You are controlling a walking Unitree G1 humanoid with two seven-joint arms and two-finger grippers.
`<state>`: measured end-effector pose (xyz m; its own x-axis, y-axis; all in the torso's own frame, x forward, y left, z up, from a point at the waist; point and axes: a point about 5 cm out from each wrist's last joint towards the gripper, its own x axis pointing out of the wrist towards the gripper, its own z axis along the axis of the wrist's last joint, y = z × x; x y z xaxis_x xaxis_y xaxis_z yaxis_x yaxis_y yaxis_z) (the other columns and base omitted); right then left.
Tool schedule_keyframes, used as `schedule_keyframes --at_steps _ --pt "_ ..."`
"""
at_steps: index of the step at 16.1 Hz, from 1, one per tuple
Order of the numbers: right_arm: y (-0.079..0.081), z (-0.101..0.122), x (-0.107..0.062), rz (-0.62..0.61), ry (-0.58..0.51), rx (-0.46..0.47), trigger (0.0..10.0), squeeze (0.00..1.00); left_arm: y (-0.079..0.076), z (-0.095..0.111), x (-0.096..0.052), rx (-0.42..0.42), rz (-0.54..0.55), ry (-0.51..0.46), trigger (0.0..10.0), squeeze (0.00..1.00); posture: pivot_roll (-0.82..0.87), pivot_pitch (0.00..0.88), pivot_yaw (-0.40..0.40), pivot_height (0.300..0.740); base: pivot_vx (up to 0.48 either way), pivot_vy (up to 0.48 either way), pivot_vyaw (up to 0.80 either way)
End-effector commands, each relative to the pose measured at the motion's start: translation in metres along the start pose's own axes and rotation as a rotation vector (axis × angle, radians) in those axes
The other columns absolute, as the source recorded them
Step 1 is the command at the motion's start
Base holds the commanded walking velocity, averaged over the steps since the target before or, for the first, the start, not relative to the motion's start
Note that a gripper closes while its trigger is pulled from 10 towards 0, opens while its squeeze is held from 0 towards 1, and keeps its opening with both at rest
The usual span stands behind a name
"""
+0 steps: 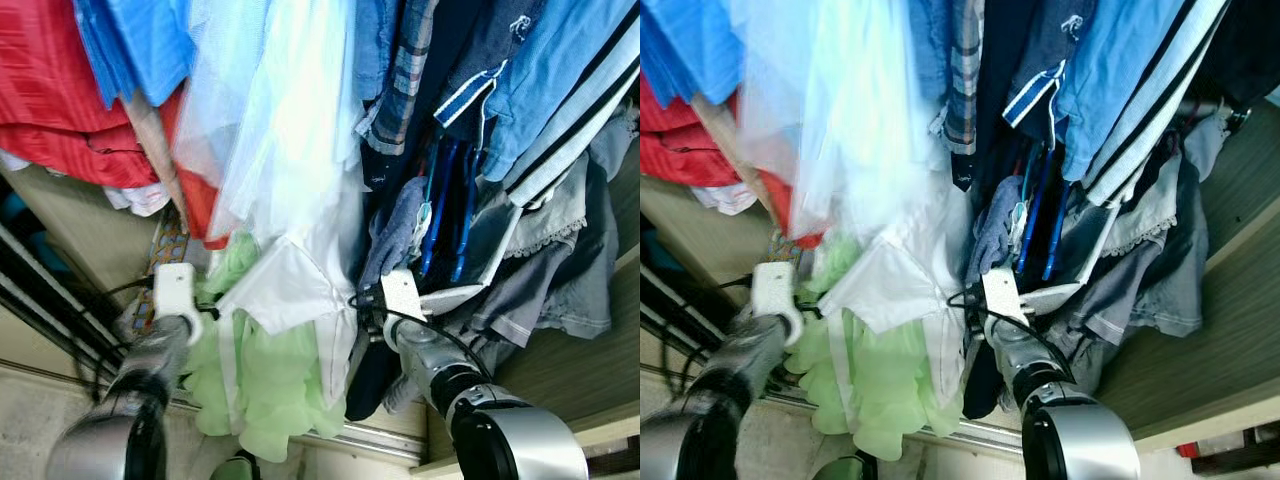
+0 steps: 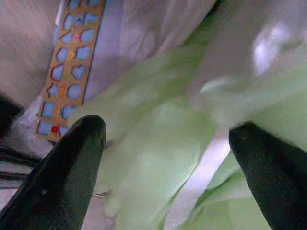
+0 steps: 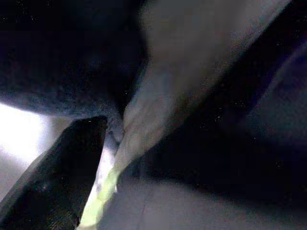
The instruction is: Clean up the room
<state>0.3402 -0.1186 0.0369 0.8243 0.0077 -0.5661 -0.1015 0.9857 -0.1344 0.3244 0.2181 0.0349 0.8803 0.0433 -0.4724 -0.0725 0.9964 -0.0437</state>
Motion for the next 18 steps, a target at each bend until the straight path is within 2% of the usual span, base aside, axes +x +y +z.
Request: schedule_keyframes --at_steps 1,3,4,5,7,9,10,11,12,13,14,15,17,18 --pt "-0.007 0.007 0.000 -0.008 -0.052 0.002 10.0 0.00 0.005 -0.009 -0.006 0.003 -0.006 -0.018 10.0 0.00 0.14 0.162 -0.083 0.740 0.000 0.000 0.00" --pt "-0.013 0.007 -0.003 0.021 -0.120 -0.023 10.0 0.00 0.006 -0.016 -0.020 0.027 -0.029 -0.094 10.0 0.00 0.14 0.163 -0.086 0.740 0.000 0.000 0.00" --pt "-0.021 0.002 -0.009 0.031 -0.177 -0.038 10.0 0.00 0.002 -0.021 -0.038 0.032 -0.059 -0.139 10.0 0.00 0.13 0.165 -0.087 0.740 0.000 0.000 0.00" --pt "-0.029 -0.006 -0.022 0.046 -0.226 -0.052 10.0 0.00 -0.003 -0.028 -0.059 0.018 -0.072 -0.170 10.0 0.00 0.13 0.164 -0.088 0.740 0.000 0.000 0.00" --pt "-0.036 -0.011 -0.035 0.057 -0.273 -0.096 10.0 0.00 -0.007 -0.030 -0.075 0.035 -0.067 -0.211 10.0 0.00 0.13 0.162 -0.089 0.740 0.000 0.000 0.00" --pt "-0.044 -0.005 -0.046 0.101 -0.323 -0.095 10.0 0.00 -0.008 -0.014 -0.094 0.089 -0.063 -0.266 10.0 0.00 0.13 0.143 -0.097 0.740 0.000 0.000 0.00" --pt "-0.051 -0.001 -0.057 0.120 -0.371 -0.083 10.0 0.00 -0.013 -0.006 -0.105 0.073 -0.076 -0.292 10.0 0.00 0.13 0.137 -0.107 0.740 0.000 0.000 0.00" --pt "-0.052 0.000 -0.061 0.130 -0.386 -0.084 10.0 0.00 -0.015 -0.004 -0.108 0.082 -0.083 -0.299 10.0 0.00 0.13 0.131 -0.115 0.740 0.000 0.000 0.00" --pt "-0.057 0.003 -0.074 0.152 -0.444 -0.098 10.0 0.00 -0.014 0.002 -0.115 0.153 -0.044 -0.342 10.0 0.00 0.13 0.122 -0.134 0.740 0.000 0.000 0.00" --pt "-0.061 0.005 -0.082 0.168 -0.471 -0.125 10.0 0.00 -0.014 0.008 -0.118 0.181 -0.038 -0.380 10.0 0.00 0.13 0.106 -0.156 0.740 0.000 0.000 0.00" --pt "-0.066 0.007 -0.088 0.181 -0.472 -0.172 10.0 0.00 -0.021 0.016 -0.120 0.139 -0.171 -0.392 10.0 0.00 0.12 0.096 -0.171 0.740 0.000 0.000 0.00" --pt "-0.070 0.009 -0.089 0.180 -0.473 -0.176 10.0 0.00 -0.025 0.020 -0.122 0.155 -0.205 -0.408 10.0 0.00 0.11 0.087 -0.184 0.740 0.000 0.000 0.00" --pt "-0.074 0.015 -0.091 0.155 -0.473 -0.165 10.0 0.00 -0.033 0.023 -0.123 0.106 -0.214 -0.438 10.0 0.00 0.09 0.089 -0.178 0.740 0.000 0.000 0.00" --pt "-0.069 0.011 -0.091 0.165 -0.462 -0.157 10.0 0.00 -0.036 0.019 -0.123 0.084 -0.218 -0.441 10.0 0.00 0.07 0.099 -0.140 0.740 0.000 0.000 0.00"
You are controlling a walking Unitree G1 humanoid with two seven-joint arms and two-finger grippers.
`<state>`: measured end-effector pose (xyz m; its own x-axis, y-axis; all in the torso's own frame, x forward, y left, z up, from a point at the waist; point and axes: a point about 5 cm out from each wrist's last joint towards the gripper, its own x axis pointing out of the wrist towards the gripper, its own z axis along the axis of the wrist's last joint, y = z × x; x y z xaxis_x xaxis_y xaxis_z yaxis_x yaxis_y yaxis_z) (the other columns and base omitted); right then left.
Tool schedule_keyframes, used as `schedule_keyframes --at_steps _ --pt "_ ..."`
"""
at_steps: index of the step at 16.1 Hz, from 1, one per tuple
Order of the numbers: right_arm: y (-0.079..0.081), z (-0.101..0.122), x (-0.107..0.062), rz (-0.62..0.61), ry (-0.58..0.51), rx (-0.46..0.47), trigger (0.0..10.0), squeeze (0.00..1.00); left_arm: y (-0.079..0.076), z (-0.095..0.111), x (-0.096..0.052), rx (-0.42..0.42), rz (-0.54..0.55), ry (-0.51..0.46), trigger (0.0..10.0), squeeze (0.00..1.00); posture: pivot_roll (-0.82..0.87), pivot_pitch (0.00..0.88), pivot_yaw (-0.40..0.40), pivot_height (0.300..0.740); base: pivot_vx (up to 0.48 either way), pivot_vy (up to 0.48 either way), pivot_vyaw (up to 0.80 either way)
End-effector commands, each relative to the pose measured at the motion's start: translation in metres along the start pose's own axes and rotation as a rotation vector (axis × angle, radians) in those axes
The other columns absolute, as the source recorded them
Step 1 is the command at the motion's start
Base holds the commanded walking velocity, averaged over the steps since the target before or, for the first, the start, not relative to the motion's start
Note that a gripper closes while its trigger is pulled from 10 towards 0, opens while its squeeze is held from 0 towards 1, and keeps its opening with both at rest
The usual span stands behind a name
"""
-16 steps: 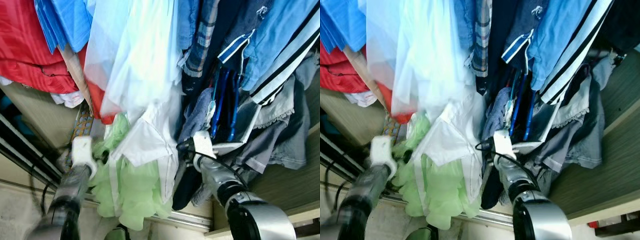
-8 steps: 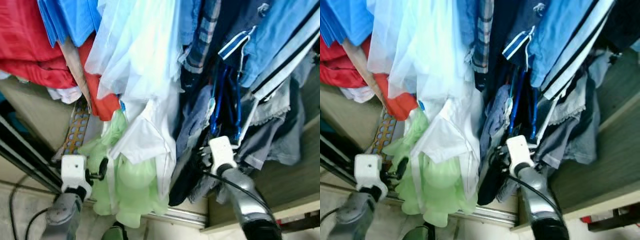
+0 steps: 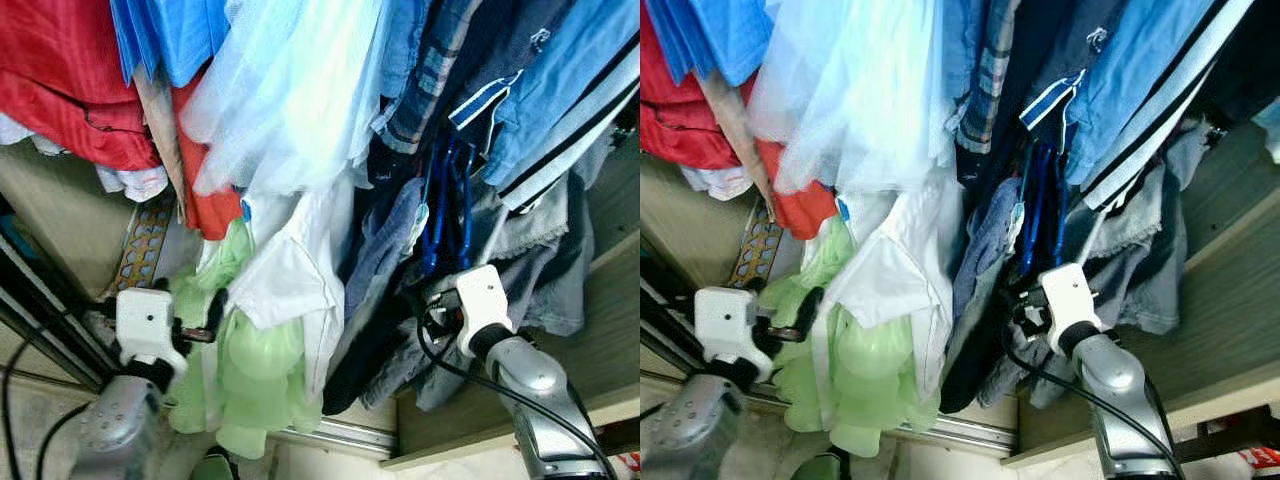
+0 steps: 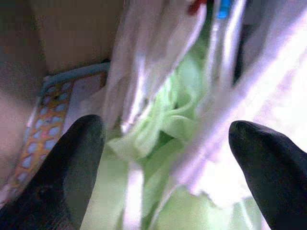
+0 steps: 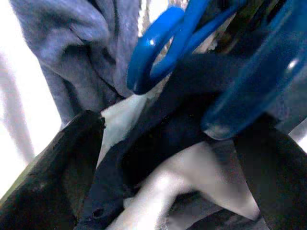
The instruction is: Clean up the room
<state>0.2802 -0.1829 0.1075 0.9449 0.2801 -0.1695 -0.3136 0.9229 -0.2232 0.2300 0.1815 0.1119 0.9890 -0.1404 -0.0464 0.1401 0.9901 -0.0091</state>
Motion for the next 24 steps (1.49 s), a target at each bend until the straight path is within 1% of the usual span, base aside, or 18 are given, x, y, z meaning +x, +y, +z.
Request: schedule_keyframes --at_steps 1,2,3,4,6,7,8,9,10,12,14,15,16,17,20,21,22,24 --pt "0.004 -0.005 -0.006 0.000 0.022 0.019 10.0 0.00 -0.007 -0.003 -0.004 -0.042 -0.020 -0.002 10.0 0.00 0.06 0.110 -0.112 0.740 0.000 0.000 0.00" --pt "0.012 -0.005 -0.011 0.021 0.026 0.037 10.0 0.00 -0.012 -0.008 -0.007 -0.061 -0.030 0.019 10.0 0.00 0.04 0.122 -0.075 0.740 0.000 0.000 0.00" --pt "0.018 -0.005 -0.016 0.037 0.021 0.048 10.0 0.00 -0.017 -0.012 -0.010 -0.044 -0.054 0.031 10.0 0.00 0.02 0.131 -0.047 0.740 0.000 0.000 0.00" --pt "0.022 -0.007 -0.023 0.037 0.027 0.066 10.0 0.00 -0.024 -0.016 -0.014 -0.040 -0.084 0.041 10.0 0.00 0.00 0.145 -0.013 0.740 0.000 0.000 0.00" --pt "0.026 -0.014 -0.029 0.007 0.042 0.095 10.0 0.00 -0.029 -0.023 -0.018 -0.050 -0.112 0.064 10.0 0.00 -0.01 0.141 0.041 0.740 0.000 0.000 0.00" --pt "0.030 -0.011 -0.032 -0.038 0.006 0.065 10.0 0.00 -0.029 -0.020 -0.017 -0.022 -0.130 0.048 10.0 0.00 -0.02 0.144 0.072 0.740 0.000 0.000 0.00" --pt "0.030 -0.006 -0.032 -0.049 -0.009 0.078 10.0 0.00 -0.030 -0.014 -0.013 -0.022 -0.162 0.029 10.0 0.00 -0.02 0.142 0.080 0.740 0.000 0.000 0.00" --pt "0.030 -0.001 -0.032 -0.064 -0.024 0.089 10.0 0.00 -0.030 -0.010 -0.009 0.010 -0.189 0.015 10.0 0.00 -0.02 0.139 0.081 0.740 0.000 0.000 0.00" --pt "0.029 -0.004 -0.034 -0.095 -0.015 0.113 10.0 0.00 -0.028 -0.011 -0.005 0.064 -0.192 0.000 10.0 0.00 -0.02 0.146 0.045 0.740 0.000 0.000 0.00" --pt "0.025 -0.003 -0.038 -0.131 -0.021 0.078 10.0 0.00 -0.027 -0.011 -0.004 0.081 -0.168 -0.015 10.0 0.00 -0.03 0.160 0.001 0.740 0.000 0.000 0.00" --pt "0.019 0.002 -0.042 -0.159 -0.045 0.044 10.0 0.00 -0.034 -0.017 -0.008 0.060 -0.146 -0.005 10.0 0.00 -0.05 0.164 -0.040 0.740 0.000 0.000 0.00" --pt "0.014 0.001 -0.041 -0.179 -0.029 0.032 10.0 0.00 -0.045 -0.024 -0.015 0.028 -0.159 0.008 10.0 0.00 -0.04 0.158 -0.053 0.740 0.000 0.000 0.00" --pt "0.015 0.001 -0.039 -0.162 -0.027 0.026 10.0 0.00 -0.049 -0.025 -0.020 0.005 -0.150 -0.002 10.0 0.00 -0.03 0.152 -0.058 0.740 0.000 0.000 0.00" --pt "0.020 0.004 -0.032 -0.124 -0.041 0.005 10.0 0.00 -0.047 -0.026 -0.024 -0.001 -0.106 -0.002 10.0 0.00 -0.02 0.147 -0.060 0.740 0.000 0.000 0.00" --pt "0.023 0.009 -0.018 -0.117 -0.056 0.033 10.0 0.00 -0.042 -0.023 -0.028 -0.022 -0.060 -0.025 10.0 0.00 0.04 0.144 -0.077 0.740 0.000 0.000 0.00" --pt "0.026 0.007 -0.013 -0.113 -0.046 0.039 10.0 0.00 -0.040 -0.016 -0.027 0.033 -0.068 -0.058 10.0 0.00 0.08 0.144 -0.104 0.740 0.000 0.000 0.00" --pt "0.028 0.006 -0.012 -0.108 -0.043 0.045 10.0 0.00 -0.039 -0.013 -0.026 0.049 -0.069 -0.073 10.0 0.00 0.09 0.146 -0.110 0.740 0.000 0.000 0.00" --pt "0.042 0.009 -0.011 -0.038 -0.057 0.038 10.0 0.00 -0.026 -0.006 -0.026 0.089 0.035 -0.076 10.0 0.00 0.09 0.162 -0.137 0.740 0.000 0.000 0.00"
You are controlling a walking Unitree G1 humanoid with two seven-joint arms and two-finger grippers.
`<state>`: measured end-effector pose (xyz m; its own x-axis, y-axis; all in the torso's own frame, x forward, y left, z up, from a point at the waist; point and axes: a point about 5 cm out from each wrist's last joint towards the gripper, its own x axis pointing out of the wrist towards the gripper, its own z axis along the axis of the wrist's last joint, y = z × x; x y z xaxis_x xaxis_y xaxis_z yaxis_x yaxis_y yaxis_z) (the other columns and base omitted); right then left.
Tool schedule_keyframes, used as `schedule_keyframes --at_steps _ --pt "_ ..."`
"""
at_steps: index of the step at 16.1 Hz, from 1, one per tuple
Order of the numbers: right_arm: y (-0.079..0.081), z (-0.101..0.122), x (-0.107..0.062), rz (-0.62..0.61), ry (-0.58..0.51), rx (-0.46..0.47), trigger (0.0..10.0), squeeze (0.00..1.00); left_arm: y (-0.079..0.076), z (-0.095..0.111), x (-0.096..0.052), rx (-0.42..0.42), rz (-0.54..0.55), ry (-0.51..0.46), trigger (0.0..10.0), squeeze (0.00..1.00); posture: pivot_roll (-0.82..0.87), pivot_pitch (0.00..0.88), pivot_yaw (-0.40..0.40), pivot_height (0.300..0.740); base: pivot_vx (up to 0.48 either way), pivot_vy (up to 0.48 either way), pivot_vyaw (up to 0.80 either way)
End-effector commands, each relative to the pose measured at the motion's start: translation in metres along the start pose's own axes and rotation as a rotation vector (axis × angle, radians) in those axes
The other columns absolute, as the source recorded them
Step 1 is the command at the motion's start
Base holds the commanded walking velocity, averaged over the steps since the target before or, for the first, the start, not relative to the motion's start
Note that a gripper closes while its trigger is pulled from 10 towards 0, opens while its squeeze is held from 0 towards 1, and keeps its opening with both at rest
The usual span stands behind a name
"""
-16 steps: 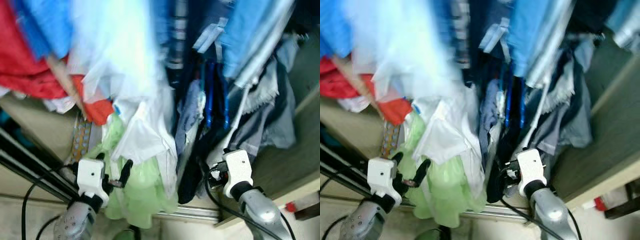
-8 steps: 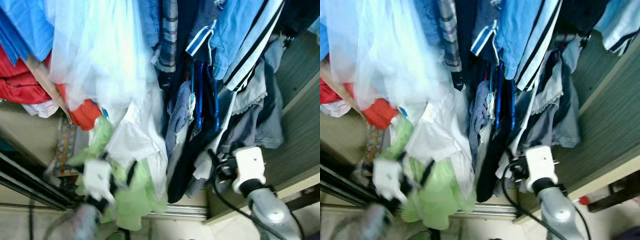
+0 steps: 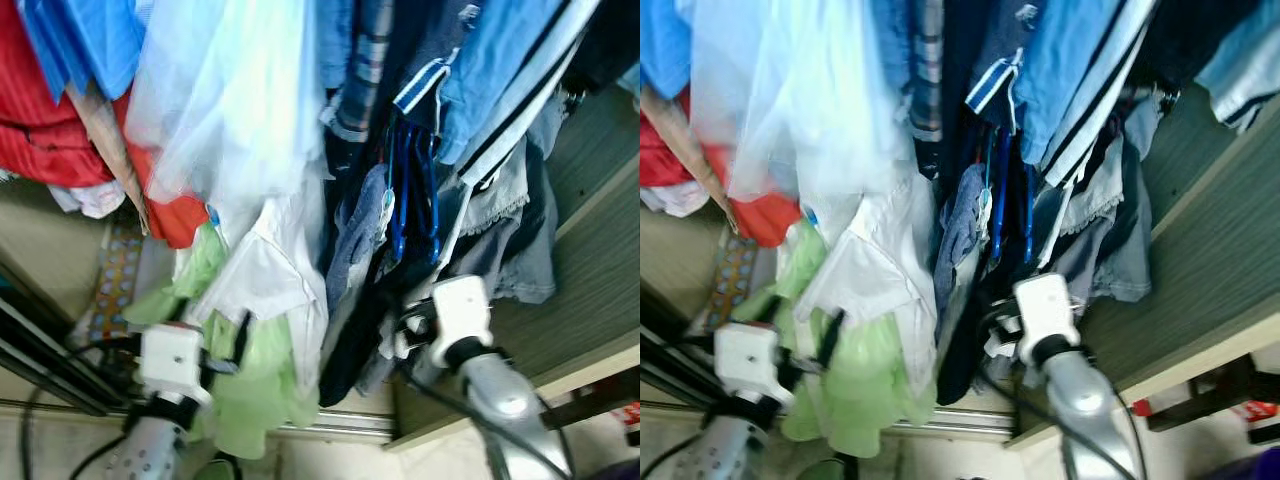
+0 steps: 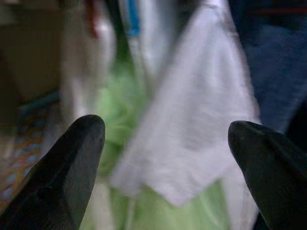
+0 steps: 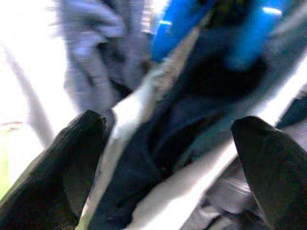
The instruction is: Clean up the room
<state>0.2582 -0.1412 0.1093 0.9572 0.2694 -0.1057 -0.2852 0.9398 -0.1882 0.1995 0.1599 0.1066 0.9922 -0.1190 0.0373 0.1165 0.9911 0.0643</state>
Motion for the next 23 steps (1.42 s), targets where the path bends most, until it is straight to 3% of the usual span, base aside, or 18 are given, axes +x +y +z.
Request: schedule_keyframes --at_steps 1,4,6,8,10,14,17,20,23 --pt "-0.003 0.001 -0.004 -0.003 -0.003 -0.018 10.0 0.00 0.000 -0.001 -0.004 -0.011 0.005 0.016 10.0 0.00 0.06 0.179 -0.145 0.740 0.000 0.000 0.00" --pt "-0.014 -0.007 -0.013 -0.078 0.021 -0.022 10.0 0.00 -0.006 -0.013 -0.010 -0.029 0.024 0.051 10.0 0.00 0.03 0.177 -0.113 0.740 0.000 0.000 0.00" --pt "-0.017 -0.008 -0.018 -0.163 0.017 0.002 10.0 0.00 0.000 -0.004 0.006 -0.020 0.027 0.019 10.0 0.00 0.00 0.174 -0.071 0.740 0.000 0.000 0.00" --pt "-0.016 -0.006 -0.020 -0.187 0.005 -0.006 10.0 0.00 0.003 -0.004 0.012 -0.025 0.015 0.014 10.0 0.00 -0.03 0.178 -0.054 0.740 0.000 0.000 0.00" --pt "-0.024 -0.010 -0.029 -0.238 0.023 -0.004 10.0 0.00 -0.006 -0.001 0.018 -0.008 -0.055 -0.004 10.0 0.00 -0.03 0.201 -0.029 0.740 0.000 0.000 0.00" --pt "-0.022 -0.017 -0.046 -0.253 0.047 -0.005 10.0 0.00 0.010 -0.002 0.004 0.023 -0.059 0.022 10.0 0.00 -0.01 0.216 -0.019 0.740 0.000 0.000 0.00" --pt "-0.025 -0.010 -0.043 -0.213 0.027 -0.038 10.0 0.00 0.014 -0.004 -0.004 0.018 -0.033 0.031 10.0 0.00 0.00 0.206 -0.049 0.740 0.000 0.000 0.00" --pt "-0.031 -0.007 -0.030 -0.208 0.012 -0.043 10.0 0.00 0.010 -0.004 -0.001 0.016 -0.037 0.025 10.0 0.00 0.00 0.204 -0.058 0.740 0.000 0.000 0.80" --pt "-0.021 -0.004 -0.019 -0.193 -0.007 -0.023 10.0 0.00 0.005 -0.001 0.002 -0.008 -0.064 0.011 10.0 0.00 0.00 0.211 -0.049 0.740 0.000 0.000 0.72"
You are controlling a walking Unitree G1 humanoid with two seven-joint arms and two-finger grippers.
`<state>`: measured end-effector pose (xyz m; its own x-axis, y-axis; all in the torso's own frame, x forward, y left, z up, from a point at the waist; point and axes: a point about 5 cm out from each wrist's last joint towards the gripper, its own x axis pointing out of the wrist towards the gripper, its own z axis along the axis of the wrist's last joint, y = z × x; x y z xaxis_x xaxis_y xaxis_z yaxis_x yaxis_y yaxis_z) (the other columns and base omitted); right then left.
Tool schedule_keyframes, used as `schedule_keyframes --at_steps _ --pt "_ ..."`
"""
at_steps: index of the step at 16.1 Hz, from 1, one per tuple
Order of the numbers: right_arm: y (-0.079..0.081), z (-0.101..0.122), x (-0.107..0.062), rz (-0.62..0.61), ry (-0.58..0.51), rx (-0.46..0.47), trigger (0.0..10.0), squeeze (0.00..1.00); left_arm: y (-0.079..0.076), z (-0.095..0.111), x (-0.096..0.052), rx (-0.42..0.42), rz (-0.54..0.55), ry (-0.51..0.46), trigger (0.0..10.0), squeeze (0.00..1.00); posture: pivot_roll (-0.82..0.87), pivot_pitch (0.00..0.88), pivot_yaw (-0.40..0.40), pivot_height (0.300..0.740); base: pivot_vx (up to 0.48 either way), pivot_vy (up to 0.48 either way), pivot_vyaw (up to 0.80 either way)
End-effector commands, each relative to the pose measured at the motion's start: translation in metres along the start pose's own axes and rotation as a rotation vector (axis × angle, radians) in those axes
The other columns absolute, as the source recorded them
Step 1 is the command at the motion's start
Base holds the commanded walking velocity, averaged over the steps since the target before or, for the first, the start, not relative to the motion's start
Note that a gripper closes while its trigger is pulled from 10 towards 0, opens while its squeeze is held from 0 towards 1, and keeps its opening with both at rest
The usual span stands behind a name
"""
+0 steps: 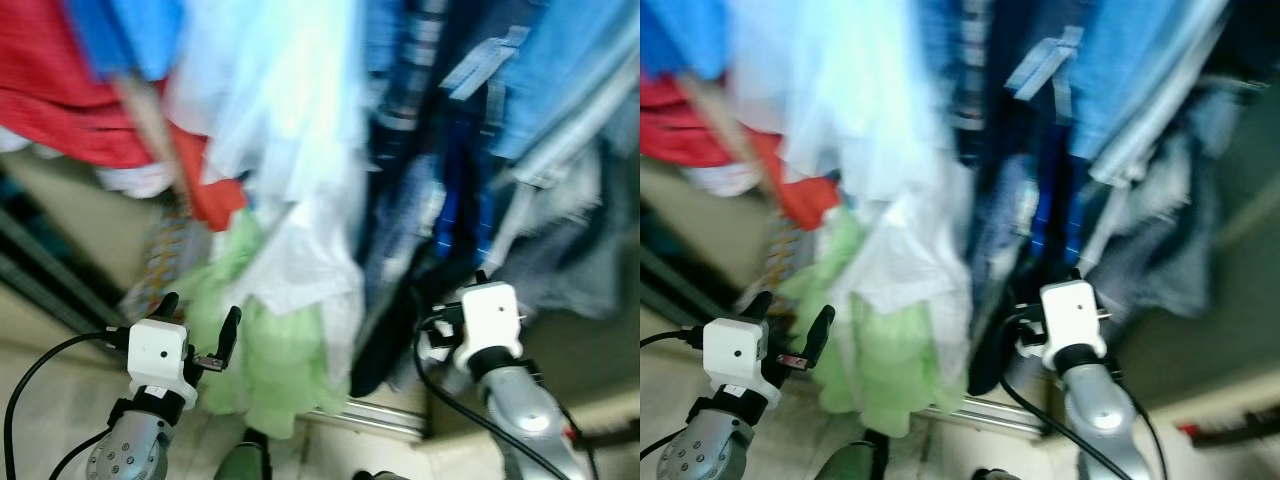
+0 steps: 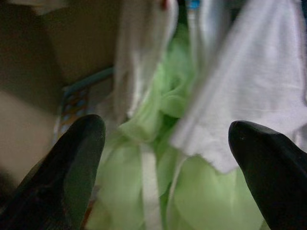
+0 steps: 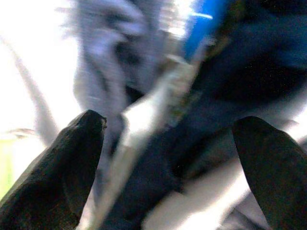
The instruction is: Clean up the room
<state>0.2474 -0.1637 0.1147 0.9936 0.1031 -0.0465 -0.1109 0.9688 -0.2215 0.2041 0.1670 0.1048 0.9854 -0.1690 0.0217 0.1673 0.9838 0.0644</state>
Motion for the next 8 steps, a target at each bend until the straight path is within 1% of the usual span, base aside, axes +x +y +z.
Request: schedule_keyframes --at_steps 1,2,5,8 --pt "-0.0014 -0.0044 -0.0021 -0.011 0.016 -0.003 10.0 0.00 -0.0038 0.0024 -0.0006 0.003 -0.020 -0.008 10.0 0.00 0.00 0.211 -0.049 0.740 0.000 0.000 0.00" --pt "-0.0010 -0.0053 -0.0027 -0.007 0.018 -0.002 10.0 0.00 -0.0043 0.0025 0.0008 0.039 -0.009 -0.004 10.0 0.00 0.00 0.211 -0.049 0.740 0.000 0.000 0.00" --pt "-0.0040 -0.0062 -0.0043 -0.009 0.023 -0.005 10.0 0.00 -0.0063 0.0028 0.0019 0.012 -0.029 -0.008 10.0 0.00 -0.01 0.219 -0.056 0.740 0.000 0.000 0.00" --pt "0.0000 -0.0036 -0.0010 0.012 0.011 -0.006 10.0 0.00 -0.0081 0.0023 0.0039 0.005 -0.035 -0.007 10.0 0.00 0.00 0.216 -0.068 0.740 0.000 0.000 0.00"
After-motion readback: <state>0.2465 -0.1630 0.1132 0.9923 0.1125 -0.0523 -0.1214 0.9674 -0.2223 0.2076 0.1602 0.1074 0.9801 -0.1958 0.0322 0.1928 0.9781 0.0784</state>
